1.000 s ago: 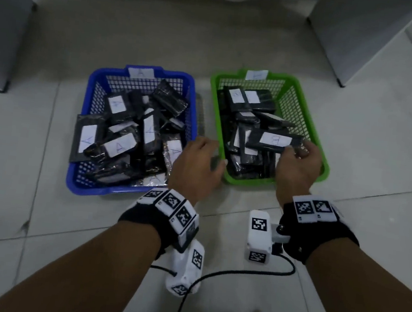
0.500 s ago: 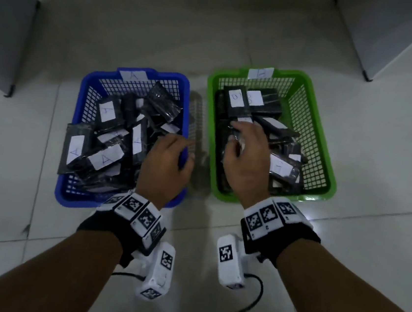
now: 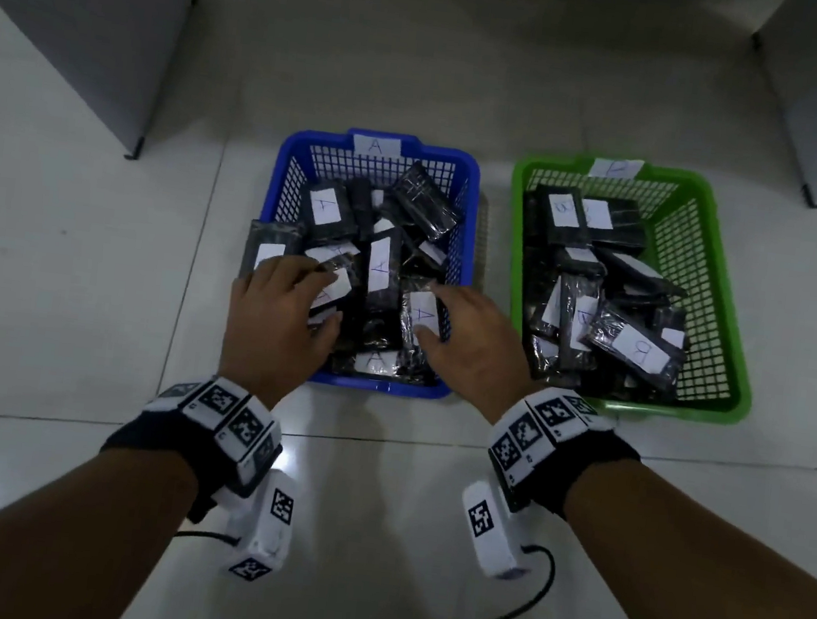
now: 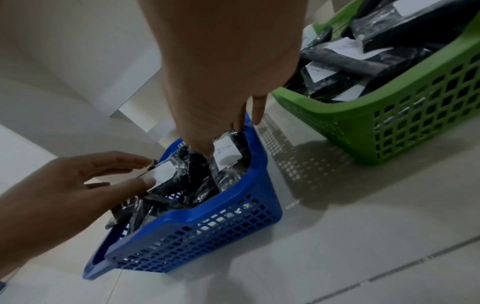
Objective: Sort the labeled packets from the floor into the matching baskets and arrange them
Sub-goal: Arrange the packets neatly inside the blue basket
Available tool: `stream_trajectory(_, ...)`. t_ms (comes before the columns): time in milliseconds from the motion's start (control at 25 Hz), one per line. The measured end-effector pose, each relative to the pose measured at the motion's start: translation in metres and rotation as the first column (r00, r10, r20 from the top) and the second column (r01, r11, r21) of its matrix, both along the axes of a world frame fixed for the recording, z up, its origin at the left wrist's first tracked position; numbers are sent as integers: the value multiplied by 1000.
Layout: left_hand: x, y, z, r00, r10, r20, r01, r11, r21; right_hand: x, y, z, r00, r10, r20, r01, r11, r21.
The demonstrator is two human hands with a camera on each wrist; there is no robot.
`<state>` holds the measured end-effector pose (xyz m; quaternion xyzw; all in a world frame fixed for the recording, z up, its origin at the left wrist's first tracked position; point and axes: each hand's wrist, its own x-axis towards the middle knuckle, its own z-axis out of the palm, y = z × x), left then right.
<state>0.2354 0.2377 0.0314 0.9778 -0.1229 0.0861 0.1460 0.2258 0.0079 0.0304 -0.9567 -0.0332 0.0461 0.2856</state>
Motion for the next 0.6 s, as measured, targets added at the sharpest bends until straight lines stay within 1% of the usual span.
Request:
stream_trajectory(40, 0, 1, 2, 999, 32, -33, -32, 999, 7, 1, 4, 0, 1000, 3, -25, -4, 998, -60)
stream_trajectory(120, 3, 4, 2, 992, 68, -102, -70, 997, -11, 4, 12, 2, 1000, 0, -29, -5, 986, -168)
stream_trajectory(200, 5, 8, 1, 988, 56, -146, -65, 996, -60, 6, 22, 5, 997, -7, -72, -13, 962, -271)
stream_trajectory(240, 7, 11, 1, 987, 36, -156, -51, 994, -92, 7, 26, 6, 993, -27, -114, -6, 960, -279)
stream_trajectory(280, 10, 11, 2, 985, 16, -170, -37, 992, -121, 8, 28, 6, 985, -62, -162, 20, 969, -245)
stream_trajectory(320, 14, 12, 4, 983, 1, -185, -30, 988, -151, 9, 30, 7, 974, -102, -201, 67, 982, -175)
stream_trajectory(400, 24, 10, 9, 982, -6, -188, -31, 981, -193, 12, 28, 12, 959, -155, -237, 150, 988, -39)
stream_trajectory(520, 47, 4, 22, 989, 27, -142, -62, 967, -246, 28, 33, 33, 976, -158, -151, 155, 987, -29)
stream_trajectory(600, 63, 1, 31, 983, 64, -171, -114, 946, -302, 46, 39, 44, 977, -177, -118, 176, 984, -17)
